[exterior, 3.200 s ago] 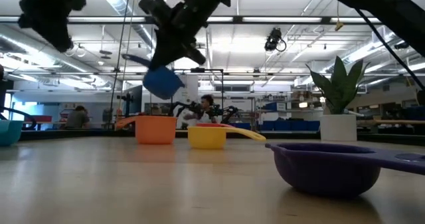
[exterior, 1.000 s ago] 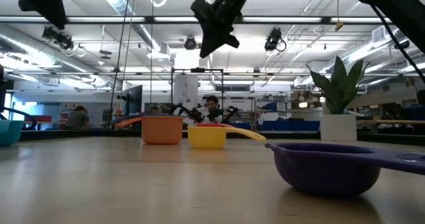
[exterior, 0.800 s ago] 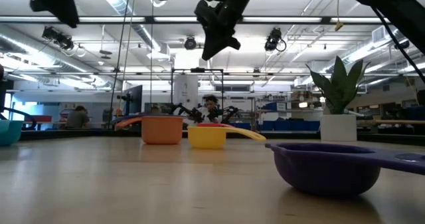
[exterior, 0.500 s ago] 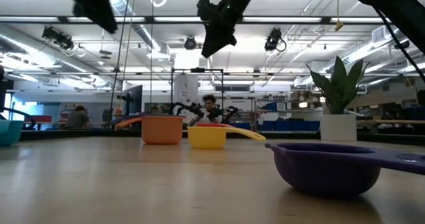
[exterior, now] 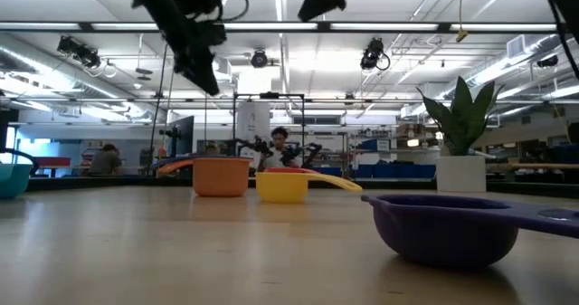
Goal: Nest measuring cups in basket
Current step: Stack the red measuring cup on top of the blue measuring cup
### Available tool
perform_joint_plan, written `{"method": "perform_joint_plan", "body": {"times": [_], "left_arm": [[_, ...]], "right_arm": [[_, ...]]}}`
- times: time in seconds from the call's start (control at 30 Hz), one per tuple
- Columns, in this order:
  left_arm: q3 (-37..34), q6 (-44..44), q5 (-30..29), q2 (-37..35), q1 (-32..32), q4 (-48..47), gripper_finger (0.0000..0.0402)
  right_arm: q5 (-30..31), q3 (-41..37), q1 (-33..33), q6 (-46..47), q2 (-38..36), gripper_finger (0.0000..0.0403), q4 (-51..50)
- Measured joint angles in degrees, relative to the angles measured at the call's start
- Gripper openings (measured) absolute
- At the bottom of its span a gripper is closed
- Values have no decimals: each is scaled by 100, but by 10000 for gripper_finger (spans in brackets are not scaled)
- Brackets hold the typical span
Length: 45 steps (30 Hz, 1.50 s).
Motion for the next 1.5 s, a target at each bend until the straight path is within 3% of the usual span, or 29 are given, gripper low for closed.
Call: {"method": "perform_joint_plan", "body": {"times": [0.2,0.43,0.67,0.8,1.3,1.5], "left_arm": [[0,941,941,949,107,959,112],[929,1451,1069,2074,-19,1168,112],[2721,1460,1075,3406,-26,-432,112],[3289,1674,1074,3939,-26,-1111,112],[3390,2294,1037,4506,-246,-832,112],[3391,2305,566,4640,-316,-599,112]], "right_arm": [[103,2,-171,227,-485,107,2],[308,2,-369,224,-671,107,-38],[310,2,-546,203,-660,107,-50],[308,2,-651,173,-660,107,-45],[308,2,-826,-101,-658,107,-41],[310,2,-833,-143,-658,107,-43]]}}
